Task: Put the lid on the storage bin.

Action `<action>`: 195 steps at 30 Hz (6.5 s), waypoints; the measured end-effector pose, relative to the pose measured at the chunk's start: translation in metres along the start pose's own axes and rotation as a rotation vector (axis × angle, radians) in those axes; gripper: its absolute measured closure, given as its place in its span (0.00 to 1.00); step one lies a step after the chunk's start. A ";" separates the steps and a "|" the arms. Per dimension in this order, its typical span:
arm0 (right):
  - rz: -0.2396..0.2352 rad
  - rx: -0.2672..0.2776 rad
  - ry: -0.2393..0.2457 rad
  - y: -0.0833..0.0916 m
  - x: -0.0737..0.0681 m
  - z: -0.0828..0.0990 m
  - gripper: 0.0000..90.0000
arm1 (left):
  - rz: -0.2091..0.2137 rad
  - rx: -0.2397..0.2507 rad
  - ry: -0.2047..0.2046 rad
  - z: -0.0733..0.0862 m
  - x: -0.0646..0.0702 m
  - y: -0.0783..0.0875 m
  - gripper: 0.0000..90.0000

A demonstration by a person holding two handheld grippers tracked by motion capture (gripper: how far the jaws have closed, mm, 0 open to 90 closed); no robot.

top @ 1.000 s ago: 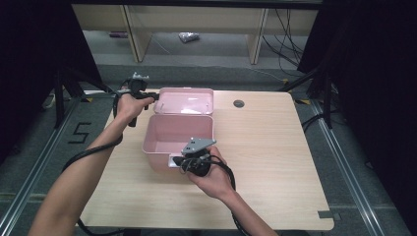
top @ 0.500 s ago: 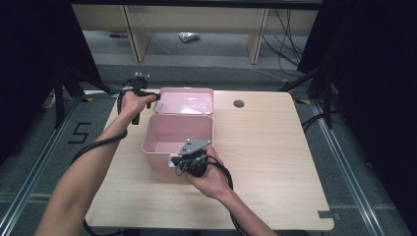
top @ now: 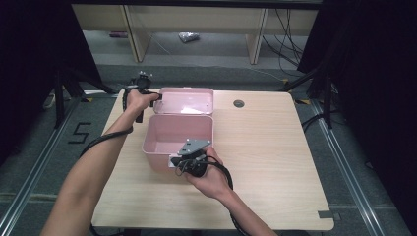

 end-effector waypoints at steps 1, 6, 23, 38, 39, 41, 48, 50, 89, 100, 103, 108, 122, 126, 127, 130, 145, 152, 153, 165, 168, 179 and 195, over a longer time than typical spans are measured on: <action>-0.001 0.000 0.001 0.000 0.000 0.000 1.00 | 0.008 -0.007 0.007 0.000 0.000 -0.001 0.71; -0.001 0.002 0.004 0.000 0.000 0.000 1.00 | 0.003 -0.029 0.006 0.001 0.000 -0.005 0.72; 0.000 -0.001 0.010 0.000 0.000 0.000 1.00 | -0.024 -0.108 0.004 -0.005 0.002 -0.009 0.86; -0.003 -0.005 0.010 0.000 0.001 0.000 1.00 | -0.054 -0.109 0.058 -0.010 0.005 -0.004 0.93; -0.002 -0.007 0.015 0.000 0.001 0.000 1.00 | -0.053 -0.101 0.066 -0.010 0.005 -0.003 0.93; -0.006 -0.006 0.013 0.000 0.001 0.000 1.00 | -0.053 -0.088 0.080 -0.011 0.005 -0.001 0.94; -0.009 -0.017 0.015 0.000 0.000 0.001 1.00 | -0.054 -0.056 0.090 -0.016 0.006 0.008 0.95; -0.006 -0.002 0.012 -0.001 -0.001 0.001 1.00 | -0.055 -0.051 0.092 -0.016 0.006 0.010 0.95; -0.009 -0.006 0.023 -0.002 -0.003 0.003 1.00 | -0.062 0.126 0.071 -0.024 0.008 0.055 0.97; -0.014 -0.011 0.026 -0.001 -0.002 0.002 1.00 | -0.063 0.187 0.073 -0.024 0.010 0.065 0.97; -0.013 -0.015 0.029 -0.001 -0.002 0.002 1.00 | -0.069 0.203 0.071 -0.023 0.012 0.069 0.97; -0.014 -0.018 0.030 -0.001 -0.001 0.002 1.00 | -0.071 0.219 0.060 -0.023 0.013 0.075 0.97; -0.015 -0.006 0.024 -0.002 -0.002 0.003 1.00 | -0.077 0.276 0.041 -0.020 0.017 0.088 0.98; -0.013 -0.013 0.029 -0.001 -0.001 0.002 1.00 | -0.082 0.286 0.030 -0.019 0.019 0.093 0.98; -0.012 -0.012 0.027 -0.001 -0.001 0.002 1.00 | -0.081 0.291 0.028 -0.019 0.020 0.093 0.98; -0.011 -0.011 0.025 -0.001 -0.001 0.002 1.00 | -0.080 0.302 0.024 -0.017 0.020 0.097 0.98; -0.010 0.006 0.022 -0.003 0.001 0.001 1.00 | -0.093 0.343 0.002 -0.009 0.027 0.109 0.98; -0.008 0.010 0.007 -0.003 0.000 0.001 1.00 | -0.101 0.359 -0.014 -0.005 0.030 0.113 0.98; -0.010 0.004 0.010 -0.002 0.001 0.001 1.00 | -0.101 0.362 -0.017 -0.005 0.030 0.114 0.98; -0.013 0.001 0.022 -0.003 0.002 0.000 1.00 | -0.114 0.400 -0.046 0.005 0.036 0.124 0.98; -0.011 0.000 0.010 -0.002 0.002 0.000 1.00 | -0.116 0.406 -0.055 0.007 0.037 0.127 0.98; -0.009 0.012 0.005 -0.003 0.002 0.000 1.00 | -0.115 0.416 -0.066 0.012 0.039 0.131 0.98; -0.009 0.001 0.013 -0.002 0.003 -0.001 1.00 | -0.122 0.421 -0.089 0.021 0.045 0.139 0.98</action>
Point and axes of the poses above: each handheld gripper's, and its own axes: y roughly backward along the jaws, z roughly out of its underside, x roughly to its right, the point moved 3 cm from there along -y, roughly forward along the jaws, and after that the axes turned 14 degrees about -y, right-handed, at the moved point
